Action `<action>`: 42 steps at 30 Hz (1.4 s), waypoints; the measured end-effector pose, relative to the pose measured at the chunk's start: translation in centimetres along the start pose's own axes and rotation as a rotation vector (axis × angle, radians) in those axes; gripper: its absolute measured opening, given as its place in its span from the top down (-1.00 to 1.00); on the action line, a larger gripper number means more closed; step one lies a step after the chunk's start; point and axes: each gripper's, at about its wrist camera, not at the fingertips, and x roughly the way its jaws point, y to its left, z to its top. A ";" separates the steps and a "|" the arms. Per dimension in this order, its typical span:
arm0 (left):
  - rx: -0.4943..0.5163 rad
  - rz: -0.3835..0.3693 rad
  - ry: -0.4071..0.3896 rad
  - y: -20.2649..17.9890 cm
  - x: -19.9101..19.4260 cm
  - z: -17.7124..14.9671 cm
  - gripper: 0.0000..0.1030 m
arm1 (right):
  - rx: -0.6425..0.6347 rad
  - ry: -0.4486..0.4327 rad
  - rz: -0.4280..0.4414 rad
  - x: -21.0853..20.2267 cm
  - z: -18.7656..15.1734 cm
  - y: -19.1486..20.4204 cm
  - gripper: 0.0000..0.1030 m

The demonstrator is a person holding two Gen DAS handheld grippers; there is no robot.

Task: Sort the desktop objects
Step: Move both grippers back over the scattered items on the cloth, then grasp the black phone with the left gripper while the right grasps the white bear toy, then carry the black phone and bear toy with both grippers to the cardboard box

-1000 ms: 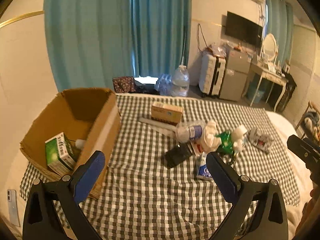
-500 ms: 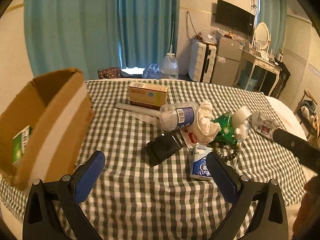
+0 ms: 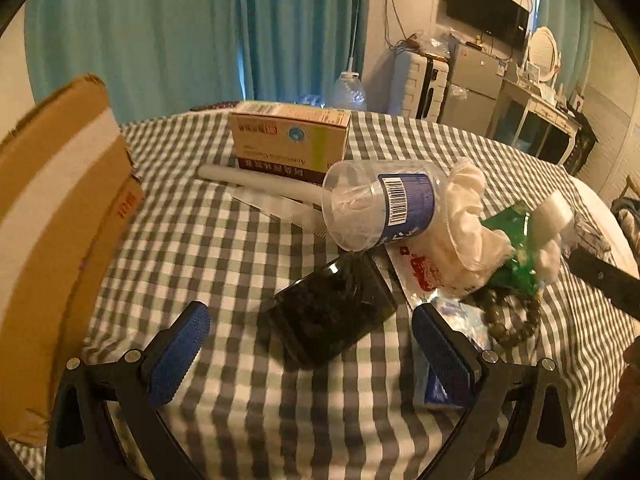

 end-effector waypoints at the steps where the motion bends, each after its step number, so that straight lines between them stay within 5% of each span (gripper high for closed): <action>1: -0.003 -0.003 0.001 0.0 0.3 0.0 -1.00 | -0.015 0.005 0.004 0.4 0.2 0.3 -0.95; 12: -0.015 -0.017 0.067 -0.3 4.0 -0.2 -1.00 | -0.031 0.066 0.020 4.1 0.3 0.4 -0.69; 16: 0.015 -0.042 0.063 0.0 3.9 -0.3 -0.93 | -0.030 0.099 0.062 4.6 0.2 0.5 -0.28; 19: 0.039 -0.050 0.059 0.0 3.6 -0.3 -0.66 | -0.032 0.098 0.061 4.4 -0.1 0.4 -0.27; 31: 0.072 -0.060 0.073 0.2 0.3 -0.5 -0.66 | 0.046 0.091 0.060 0.5 -1.2 -1.6 -0.27; 42: 0.050 -0.044 0.001 0.6 -5.4 0.0 -0.66 | 0.024 0.078 0.079 -4.8 -3.5 0.4 -0.26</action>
